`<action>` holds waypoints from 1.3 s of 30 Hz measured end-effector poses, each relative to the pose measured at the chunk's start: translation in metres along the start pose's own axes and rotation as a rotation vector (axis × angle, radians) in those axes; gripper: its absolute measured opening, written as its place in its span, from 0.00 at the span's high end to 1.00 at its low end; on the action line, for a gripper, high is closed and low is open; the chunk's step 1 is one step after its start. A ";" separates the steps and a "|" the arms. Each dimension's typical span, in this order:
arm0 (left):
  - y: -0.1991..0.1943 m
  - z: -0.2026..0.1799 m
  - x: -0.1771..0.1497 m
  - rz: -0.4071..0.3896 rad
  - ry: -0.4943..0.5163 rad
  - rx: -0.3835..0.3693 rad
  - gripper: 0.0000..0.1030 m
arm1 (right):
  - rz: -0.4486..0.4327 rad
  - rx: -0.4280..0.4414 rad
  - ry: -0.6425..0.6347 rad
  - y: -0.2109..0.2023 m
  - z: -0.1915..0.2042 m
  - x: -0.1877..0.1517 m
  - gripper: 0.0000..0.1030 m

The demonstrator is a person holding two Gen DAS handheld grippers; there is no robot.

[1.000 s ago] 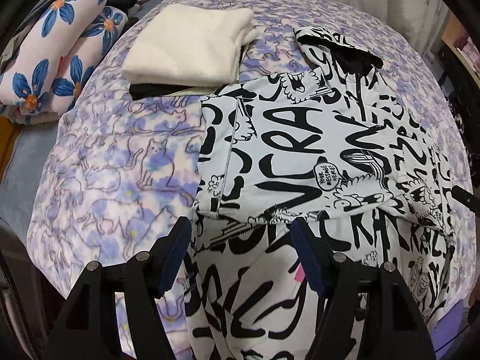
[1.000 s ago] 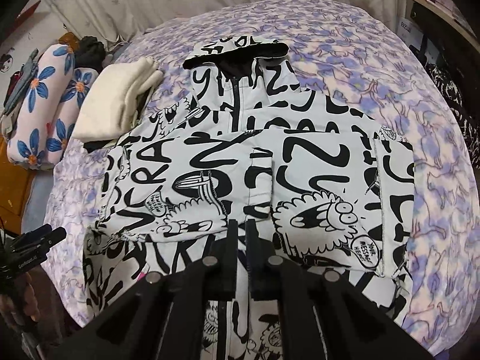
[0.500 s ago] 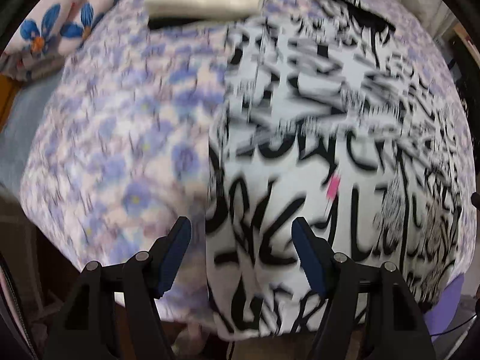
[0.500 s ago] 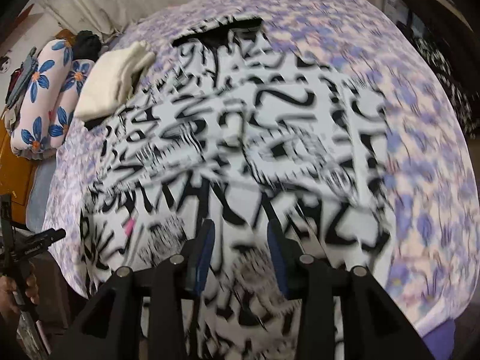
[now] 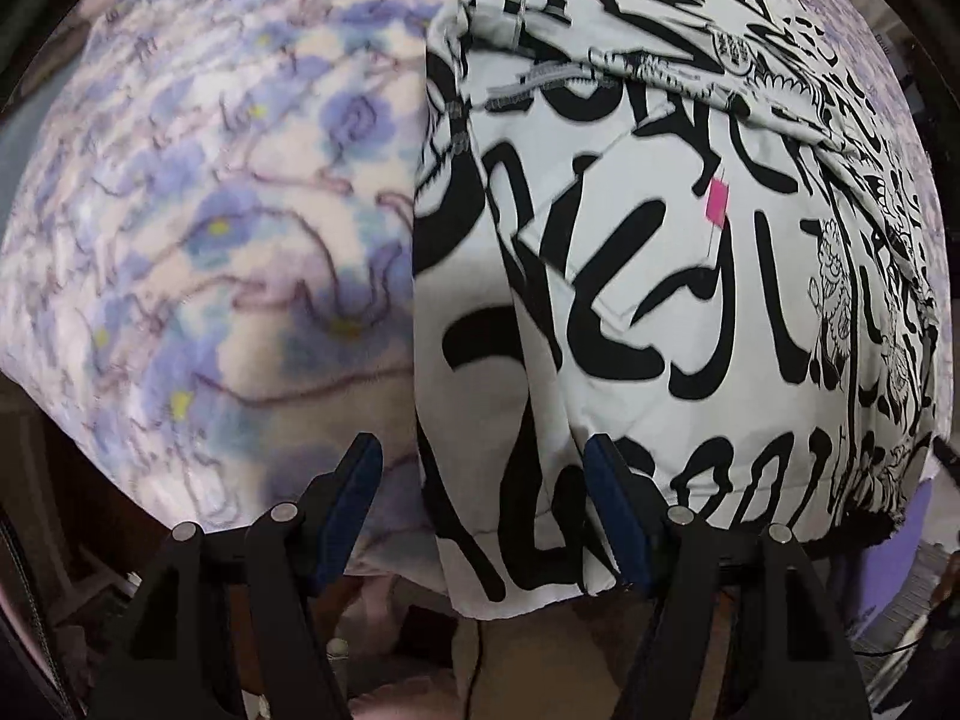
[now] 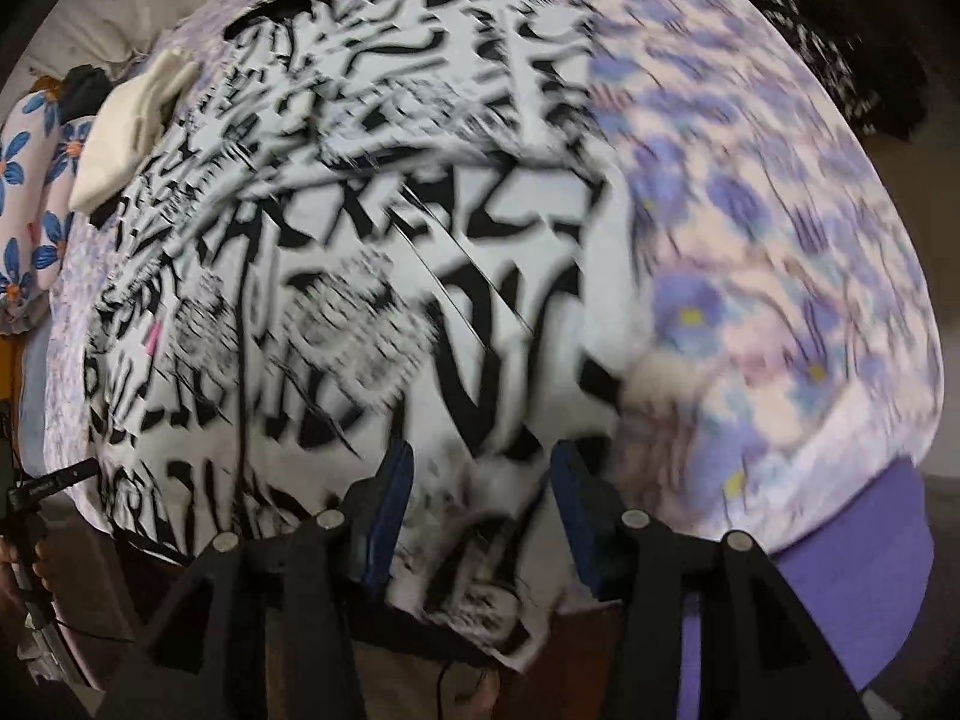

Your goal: Fold large clothes

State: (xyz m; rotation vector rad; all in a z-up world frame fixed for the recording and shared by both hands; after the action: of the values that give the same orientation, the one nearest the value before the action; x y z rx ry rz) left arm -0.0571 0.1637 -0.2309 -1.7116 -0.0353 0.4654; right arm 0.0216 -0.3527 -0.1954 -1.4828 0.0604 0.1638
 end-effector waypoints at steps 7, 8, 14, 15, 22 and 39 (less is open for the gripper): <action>0.018 0.009 -0.013 0.016 0.002 -0.037 0.32 | 0.092 0.066 0.100 0.040 -0.024 -0.036 0.54; 0.018 0.010 -0.014 0.014 0.005 -0.043 0.31 | 0.093 0.084 0.109 0.043 -0.025 -0.039 0.54; 0.021 0.012 -0.008 0.016 0.021 -0.069 0.28 | 0.089 0.155 0.131 0.054 -0.030 -0.044 0.54; 0.022 0.012 -0.010 0.016 0.021 -0.077 0.28 | 0.087 0.173 0.132 0.054 -0.031 -0.044 0.54; 0.027 0.013 -0.006 0.016 0.020 -0.099 0.28 | 0.090 0.178 0.091 0.048 -0.022 -0.040 0.65; 0.033 -0.002 -0.011 0.069 0.099 -0.141 0.50 | 0.162 0.166 0.102 0.068 -0.022 -0.029 0.66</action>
State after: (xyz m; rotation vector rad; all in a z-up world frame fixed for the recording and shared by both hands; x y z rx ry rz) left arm -0.0744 0.1516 -0.2592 -1.8776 0.0644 0.4375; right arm -0.0159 -0.3708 -0.2605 -1.3194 0.2710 0.2089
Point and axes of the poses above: each gripper's, at about its wrist camera, not at the fingertips, and y roughly the way its jaws point, z to its left, x to its top, the point moved 2 cm from there along y, roughly the way its jaws point, and after that the axes turned 14 degrees about z, right-handed, at the moved point
